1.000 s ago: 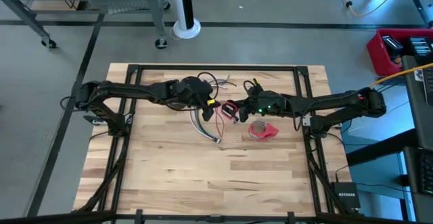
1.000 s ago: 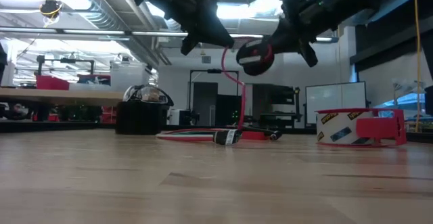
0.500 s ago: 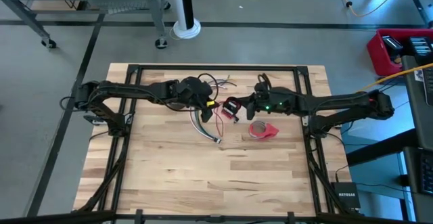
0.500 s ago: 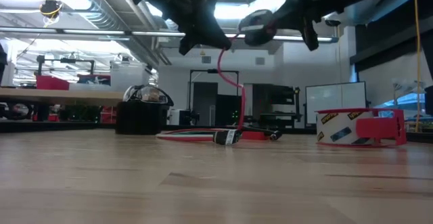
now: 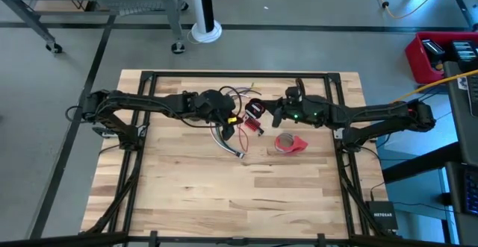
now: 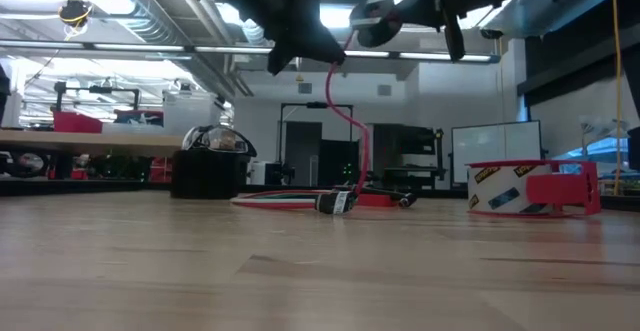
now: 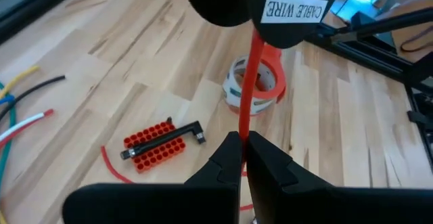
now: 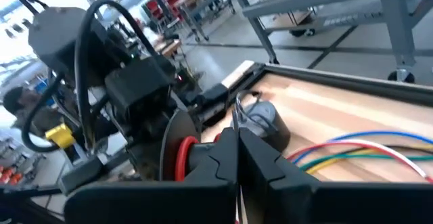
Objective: Coil cords
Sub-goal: Coil the red wire onto the spool
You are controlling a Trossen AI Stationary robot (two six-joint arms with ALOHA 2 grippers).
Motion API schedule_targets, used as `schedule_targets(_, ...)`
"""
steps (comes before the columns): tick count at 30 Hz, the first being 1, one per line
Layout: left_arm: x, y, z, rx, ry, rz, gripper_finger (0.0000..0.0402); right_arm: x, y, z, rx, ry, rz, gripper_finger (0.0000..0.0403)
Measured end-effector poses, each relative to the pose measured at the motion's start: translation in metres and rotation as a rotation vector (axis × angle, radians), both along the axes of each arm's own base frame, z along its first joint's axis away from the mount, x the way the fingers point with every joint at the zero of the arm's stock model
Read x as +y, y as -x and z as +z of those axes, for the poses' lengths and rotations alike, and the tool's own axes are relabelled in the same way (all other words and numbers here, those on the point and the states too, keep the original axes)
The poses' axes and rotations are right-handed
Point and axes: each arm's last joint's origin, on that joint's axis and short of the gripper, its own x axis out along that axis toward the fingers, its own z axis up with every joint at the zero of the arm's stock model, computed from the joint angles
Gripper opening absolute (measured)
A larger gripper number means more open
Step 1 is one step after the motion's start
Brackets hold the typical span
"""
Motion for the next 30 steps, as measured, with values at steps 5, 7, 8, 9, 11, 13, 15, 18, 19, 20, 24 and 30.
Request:
schedule_targets(5,-0.002,-0.004,0.004,-0.056,-0.028,0.006,0.0005,0.0,0.0,0.005,-0.05,0.005,-0.01,0.0001)
schedule_targets(7,-0.003,-0.005,0.004,-0.068,-0.056,-0.01,0.0005,-0.001,0.0,0.005,-0.054,0.005,-0.014,0.0001)
schedule_targets(8,-0.004,-0.006,0.004,-0.064,-0.072,-0.022,0.0005,-0.001,0.0,0.005,-0.053,0.005,-0.013,0.0001)
schedule_targets(9,-0.005,-0.006,0.004,-0.062,-0.093,-0.038,0.0006,0.0,0.0,0.005,-0.053,0.005,-0.013,0.0001)
schedule_targets(11,-0.007,-0.006,0.004,-0.06,-0.131,-0.066,0.001,0.0,0.0,0.005,-0.053,0.005,-0.013,0.0001)
schedule_targets(13,-0.008,-0.006,0.004,-0.06,-0.15,-0.08,0.0024,0.0,0.0,0.005,-0.054,0.005,-0.013,0.0001)
schedule_targets(15,-0.009,-0.006,0.001,-0.038,-0.149,-0.086,0.0044,-0.001,0.0,0.008,-0.078,0.006,-0.023,0.0001)
schedule_targets(18,-0.009,-0.007,-0.002,-0.031,-0.148,-0.083,0.0079,-0.001,0.0,0.01,-0.093,0.011,-0.026,0.0001)
schedule_targets(19,-0.008,-0.008,-0.003,-0.031,-0.149,-0.081,0.0089,-0.001,0.0,0.01,-0.093,0.019,-0.025,0.0001)
schedule_targets(20,-0.008,-0.01,-0.004,-0.035,-0.15,-0.079,0.0097,-0.001,0.0,0.011,-0.099,0.028,-0.021,0.0001)
schedule_targets(24,-0.007,-0.015,-0.016,0.004,-0.142,-0.076,0.0116,-0.001,0.0,0.014,-0.127,0.035,-0.021,0.0001)
schedule_targets(30,-0.007,-0.014,-0.03,0.091,-0.053,-0.019,0.0116,-0.002,0.0,0.015,-0.127,0.06,-0.04,0.0001)
